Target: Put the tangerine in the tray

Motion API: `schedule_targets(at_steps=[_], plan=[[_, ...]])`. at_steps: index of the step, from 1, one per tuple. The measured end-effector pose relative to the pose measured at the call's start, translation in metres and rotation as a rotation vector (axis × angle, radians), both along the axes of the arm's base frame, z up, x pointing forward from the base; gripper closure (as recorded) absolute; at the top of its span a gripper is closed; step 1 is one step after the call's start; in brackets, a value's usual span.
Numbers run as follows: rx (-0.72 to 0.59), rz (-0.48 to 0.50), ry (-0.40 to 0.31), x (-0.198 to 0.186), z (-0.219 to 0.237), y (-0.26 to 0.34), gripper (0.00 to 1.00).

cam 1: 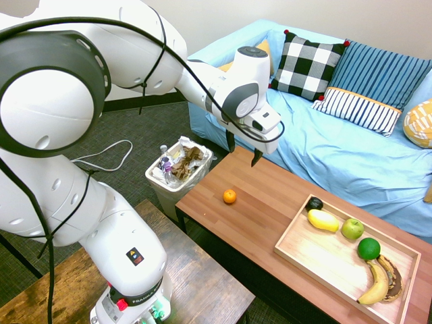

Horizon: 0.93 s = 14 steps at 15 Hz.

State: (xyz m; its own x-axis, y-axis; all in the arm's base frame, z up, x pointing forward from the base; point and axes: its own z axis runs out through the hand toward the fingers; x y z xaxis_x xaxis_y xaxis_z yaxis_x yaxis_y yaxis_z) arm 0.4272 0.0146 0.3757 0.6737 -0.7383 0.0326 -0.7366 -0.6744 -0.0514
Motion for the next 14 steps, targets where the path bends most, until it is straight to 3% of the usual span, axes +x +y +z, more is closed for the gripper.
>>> schedule_targets(at_steps=[5, 14], plan=[[-0.003, 0.018, 0.029, 0.005, -0.025, 0.009, 0.00], [-0.014, -0.011, 0.030, 0.022, -0.192, 0.052, 0.00]])
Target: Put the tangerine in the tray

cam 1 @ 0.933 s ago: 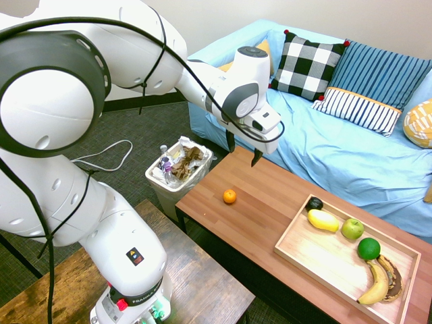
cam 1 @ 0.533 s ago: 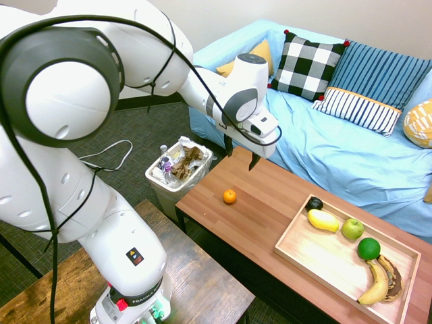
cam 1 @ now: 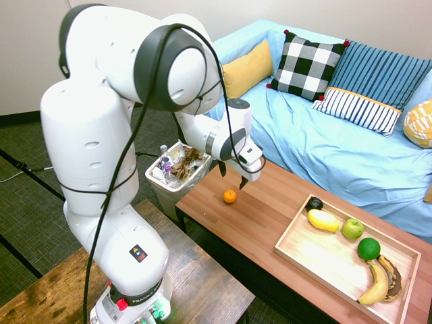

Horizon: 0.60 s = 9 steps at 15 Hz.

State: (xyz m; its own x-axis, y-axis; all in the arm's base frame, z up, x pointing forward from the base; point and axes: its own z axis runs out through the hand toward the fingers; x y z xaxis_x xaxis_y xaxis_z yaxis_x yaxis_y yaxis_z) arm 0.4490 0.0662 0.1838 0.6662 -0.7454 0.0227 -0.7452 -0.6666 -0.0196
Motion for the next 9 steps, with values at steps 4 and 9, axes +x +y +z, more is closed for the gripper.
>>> schedule_targets(at_steps=[4, 9], plan=[[-0.018, 0.001, 0.031, 0.009, -0.051, 0.015, 0.00], [-0.031, -0.026, 0.047, 0.025, -0.084, 0.013, 1.00]])
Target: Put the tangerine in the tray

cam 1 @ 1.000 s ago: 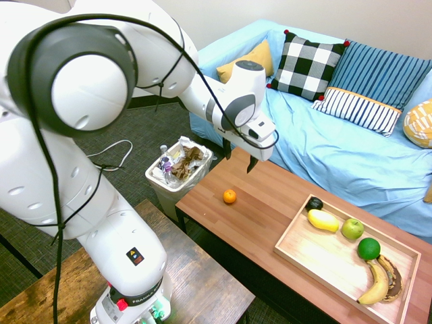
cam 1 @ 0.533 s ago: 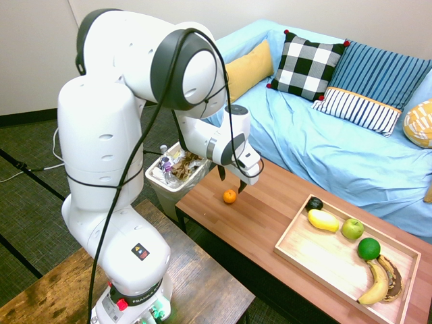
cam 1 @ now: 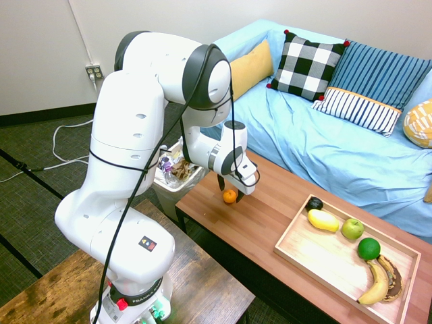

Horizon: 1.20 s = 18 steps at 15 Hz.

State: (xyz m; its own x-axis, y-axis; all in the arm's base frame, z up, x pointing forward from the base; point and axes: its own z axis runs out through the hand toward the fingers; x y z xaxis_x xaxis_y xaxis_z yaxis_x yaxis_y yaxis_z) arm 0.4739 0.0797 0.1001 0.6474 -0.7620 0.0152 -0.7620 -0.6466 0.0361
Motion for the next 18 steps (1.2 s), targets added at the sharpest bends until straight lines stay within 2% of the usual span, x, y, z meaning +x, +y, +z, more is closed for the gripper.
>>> schedule_targets(at_steps=[14, 16, 18], plan=[[0.047, -0.018, 0.018, 0.010, -0.009, -0.007, 1.00], [0.049, -0.014, 0.023, 0.012, -0.003, -0.011, 1.00], [0.045, -0.025, 0.013, 0.022, 0.023, -0.026, 1.00]])
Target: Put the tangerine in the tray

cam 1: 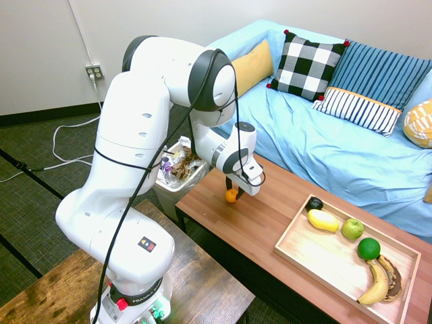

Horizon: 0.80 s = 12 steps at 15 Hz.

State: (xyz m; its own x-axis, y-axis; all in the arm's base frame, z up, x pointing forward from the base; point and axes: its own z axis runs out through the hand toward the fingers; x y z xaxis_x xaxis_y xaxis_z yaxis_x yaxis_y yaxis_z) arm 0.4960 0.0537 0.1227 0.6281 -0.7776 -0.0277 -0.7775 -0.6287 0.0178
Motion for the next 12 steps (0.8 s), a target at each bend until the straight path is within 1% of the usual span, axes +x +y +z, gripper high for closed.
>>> schedule_targets(at_steps=[2, 4, 6, 7, 9, 10, 12], plan=[[-0.012, -0.036, -0.032, 0.018, 0.050, -0.035, 1.00], [-0.014, -0.102, -0.069, 0.034, 0.108, -0.092, 1.00], [-0.017, -0.204, -0.105, 0.044, 0.151, -0.161, 1.00], [-0.027, -0.268, -0.115, 0.047, 0.161, -0.200, 1.00], [-0.059, -0.380, -0.117, 0.044, 0.155, -0.273, 1.00], [-0.071, -0.428, -0.105, 0.041, 0.143, -0.305, 1.00], [-0.087, -0.493, -0.068, 0.036, 0.109, -0.348, 1.00]])
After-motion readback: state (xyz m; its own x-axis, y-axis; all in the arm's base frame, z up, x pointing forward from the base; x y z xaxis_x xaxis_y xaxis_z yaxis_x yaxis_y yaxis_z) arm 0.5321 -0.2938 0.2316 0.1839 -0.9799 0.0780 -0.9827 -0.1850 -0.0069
